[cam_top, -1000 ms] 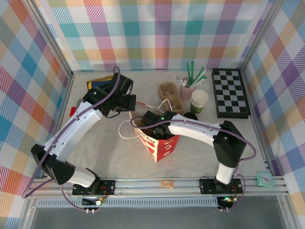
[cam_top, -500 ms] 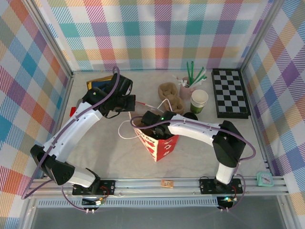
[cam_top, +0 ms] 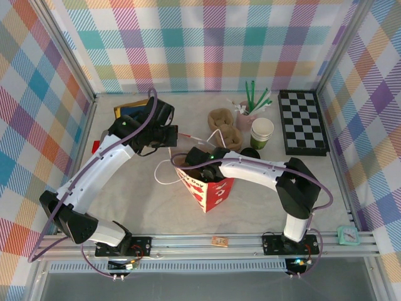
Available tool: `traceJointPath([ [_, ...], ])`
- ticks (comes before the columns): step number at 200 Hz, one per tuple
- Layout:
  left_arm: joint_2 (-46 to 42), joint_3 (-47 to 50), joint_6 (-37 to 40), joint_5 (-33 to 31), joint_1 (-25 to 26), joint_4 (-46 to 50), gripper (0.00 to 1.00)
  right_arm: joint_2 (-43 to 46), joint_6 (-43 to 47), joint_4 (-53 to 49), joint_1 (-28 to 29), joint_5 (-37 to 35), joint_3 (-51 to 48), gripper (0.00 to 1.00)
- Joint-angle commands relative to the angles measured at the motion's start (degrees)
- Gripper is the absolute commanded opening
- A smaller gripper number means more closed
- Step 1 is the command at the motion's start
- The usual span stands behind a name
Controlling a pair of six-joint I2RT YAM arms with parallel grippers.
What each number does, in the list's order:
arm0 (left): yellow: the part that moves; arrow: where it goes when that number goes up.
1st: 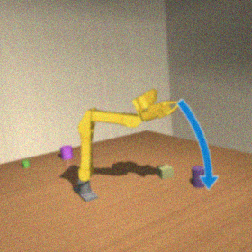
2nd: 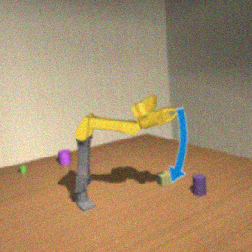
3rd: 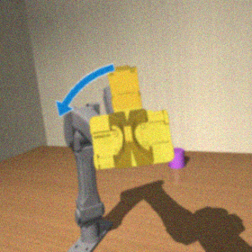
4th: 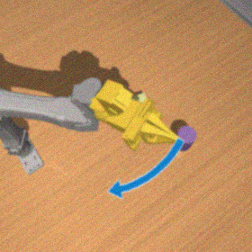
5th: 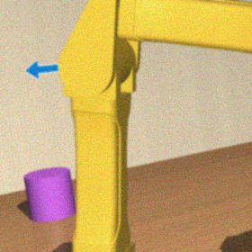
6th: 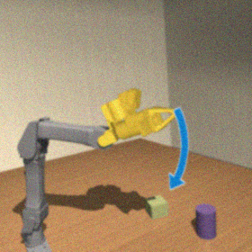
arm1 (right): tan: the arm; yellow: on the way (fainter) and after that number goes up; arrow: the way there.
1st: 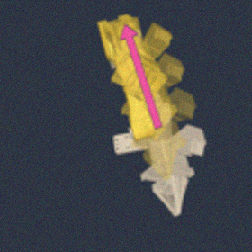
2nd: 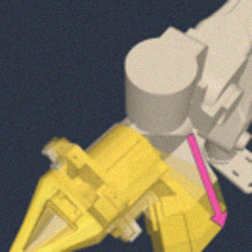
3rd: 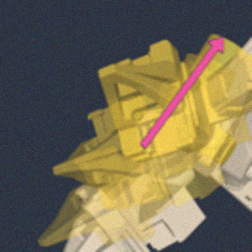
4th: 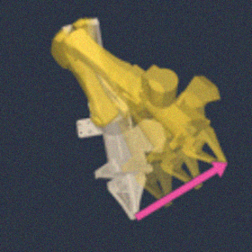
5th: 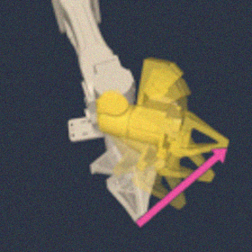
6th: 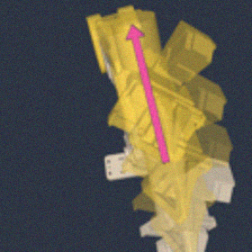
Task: Pack the takeout coffee
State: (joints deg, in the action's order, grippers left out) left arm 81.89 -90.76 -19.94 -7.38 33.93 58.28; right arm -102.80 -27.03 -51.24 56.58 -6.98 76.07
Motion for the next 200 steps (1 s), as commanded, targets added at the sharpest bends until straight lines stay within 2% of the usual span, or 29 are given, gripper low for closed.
traceJointPath([
  [1,-1.73,0.45,-0.62,-1.15,-0.27,-0.45,0.0,-2.05,-1.05,2.02,-0.38,-1.57,-2.82,0.52],
  [200,-1.18,-0.12,-0.62,-0.82,-0.27,-0.29,0.0,-5.65,-1.22,5.41,-0.58,-0.61,-4.19,0.53],
])
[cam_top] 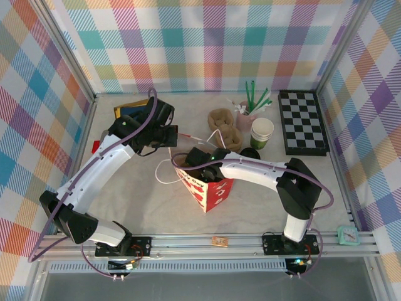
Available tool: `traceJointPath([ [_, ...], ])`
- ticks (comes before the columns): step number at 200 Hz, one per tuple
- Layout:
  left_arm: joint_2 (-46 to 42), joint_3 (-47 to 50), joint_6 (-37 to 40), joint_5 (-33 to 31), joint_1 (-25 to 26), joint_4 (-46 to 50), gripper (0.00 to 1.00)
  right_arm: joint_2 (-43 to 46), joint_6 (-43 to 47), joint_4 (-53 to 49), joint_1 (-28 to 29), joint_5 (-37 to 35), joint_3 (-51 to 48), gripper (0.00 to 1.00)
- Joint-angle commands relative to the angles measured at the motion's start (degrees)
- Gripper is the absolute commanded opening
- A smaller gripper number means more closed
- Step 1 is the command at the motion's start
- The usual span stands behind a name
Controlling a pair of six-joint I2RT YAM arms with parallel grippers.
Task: Pack the takeout coffee
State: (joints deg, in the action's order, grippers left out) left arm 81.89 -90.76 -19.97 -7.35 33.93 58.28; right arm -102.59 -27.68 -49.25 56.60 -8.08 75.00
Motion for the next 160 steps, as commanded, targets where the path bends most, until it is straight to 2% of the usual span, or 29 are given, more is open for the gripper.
traceJointPath([
  [1,-1.19,-0.12,-0.6,-0.87,-0.27,-0.28,0.0,-5.87,-0.59,3.4,-0.56,0.5,-3.11,0.53],
  [160,-1.55,-0.56,-0.68,-1.32,-0.27,0.02,0.0,-6.83,-0.95,4.74,-0.63,0.16,-3.99,0.53],
])
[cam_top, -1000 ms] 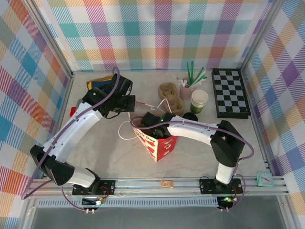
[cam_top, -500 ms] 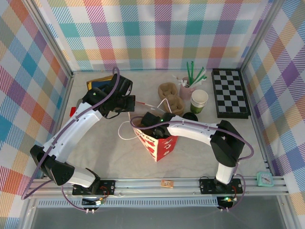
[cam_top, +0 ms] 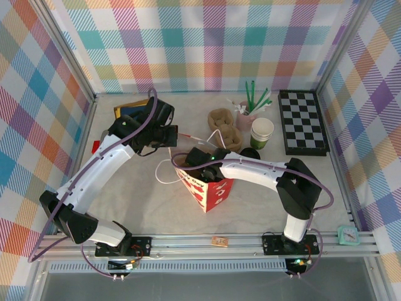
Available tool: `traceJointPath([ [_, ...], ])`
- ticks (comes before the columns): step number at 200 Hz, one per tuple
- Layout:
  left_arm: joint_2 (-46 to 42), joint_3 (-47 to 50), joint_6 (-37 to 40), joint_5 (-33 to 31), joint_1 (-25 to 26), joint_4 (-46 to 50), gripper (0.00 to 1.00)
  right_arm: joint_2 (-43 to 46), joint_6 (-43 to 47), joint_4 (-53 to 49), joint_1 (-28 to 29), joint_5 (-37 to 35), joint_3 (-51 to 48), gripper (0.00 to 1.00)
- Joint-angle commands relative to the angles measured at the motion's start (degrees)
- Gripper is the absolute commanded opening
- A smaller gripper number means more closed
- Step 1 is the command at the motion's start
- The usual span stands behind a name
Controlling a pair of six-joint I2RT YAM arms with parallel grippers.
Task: Pack the takeout coffee
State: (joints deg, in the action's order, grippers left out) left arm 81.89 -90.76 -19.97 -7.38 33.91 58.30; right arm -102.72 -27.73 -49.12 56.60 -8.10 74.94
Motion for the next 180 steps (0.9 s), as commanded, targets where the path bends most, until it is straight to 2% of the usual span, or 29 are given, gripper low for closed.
traceJointPath([
  [1,-1.55,-0.56,-0.64,-1.27,-0.25,-0.02,0.0,-6.75,-0.92,4.63,-0.67,0.19,-3.92,0.53],
  [180,-1.21,-1.44,-0.69,-1.51,-0.25,0.33,0.0,-6.75,-0.68,4.13,-0.62,0.32,-3.02,0.54],
])
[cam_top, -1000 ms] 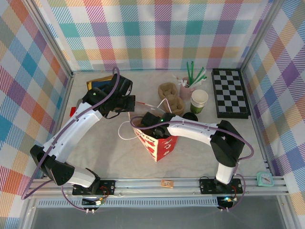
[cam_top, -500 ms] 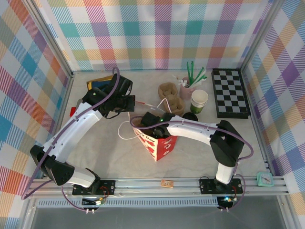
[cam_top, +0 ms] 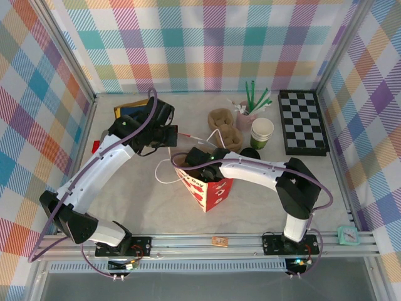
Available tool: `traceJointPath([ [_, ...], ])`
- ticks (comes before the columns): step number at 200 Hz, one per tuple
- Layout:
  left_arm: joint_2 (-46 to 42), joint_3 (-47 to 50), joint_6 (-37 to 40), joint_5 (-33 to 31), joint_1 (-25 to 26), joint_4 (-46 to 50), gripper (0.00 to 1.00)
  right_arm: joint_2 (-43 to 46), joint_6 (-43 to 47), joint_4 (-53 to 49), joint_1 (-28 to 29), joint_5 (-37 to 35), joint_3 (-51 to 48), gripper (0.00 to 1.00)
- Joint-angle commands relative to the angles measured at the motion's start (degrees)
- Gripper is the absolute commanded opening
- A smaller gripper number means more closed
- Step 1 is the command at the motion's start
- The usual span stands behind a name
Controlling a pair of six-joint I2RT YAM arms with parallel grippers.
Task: Pack the takeout coffee
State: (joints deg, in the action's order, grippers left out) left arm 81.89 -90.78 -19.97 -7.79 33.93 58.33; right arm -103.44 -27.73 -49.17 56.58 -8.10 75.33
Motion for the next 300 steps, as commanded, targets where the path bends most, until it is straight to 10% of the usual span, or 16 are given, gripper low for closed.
traceJointPath([
  [1,-1.2,-1.42,-0.69,-1.13,-0.27,0.35,0.0,-6.01,-0.67,4.12,-0.6,0.39,-3.38,0.54],
  [123,-0.72,-1.32,-0.84,-1.1,-0.27,0.3,0.0,-5.2,-0.31,2.87,-0.6,0.45,-2.47,0.67],
  [197,-0.59,-1.41,-0.86,-1.12,-0.27,0.44,0.0,-4.76,0.21,2.04,-0.64,1.15,-1.88,1.0],
  [300,-0.41,-1.68,-0.95,-0.97,-0.27,0.65,0.0,-3.37,0.42,0.19,-0.63,0.8,-0.61,0.99],
])
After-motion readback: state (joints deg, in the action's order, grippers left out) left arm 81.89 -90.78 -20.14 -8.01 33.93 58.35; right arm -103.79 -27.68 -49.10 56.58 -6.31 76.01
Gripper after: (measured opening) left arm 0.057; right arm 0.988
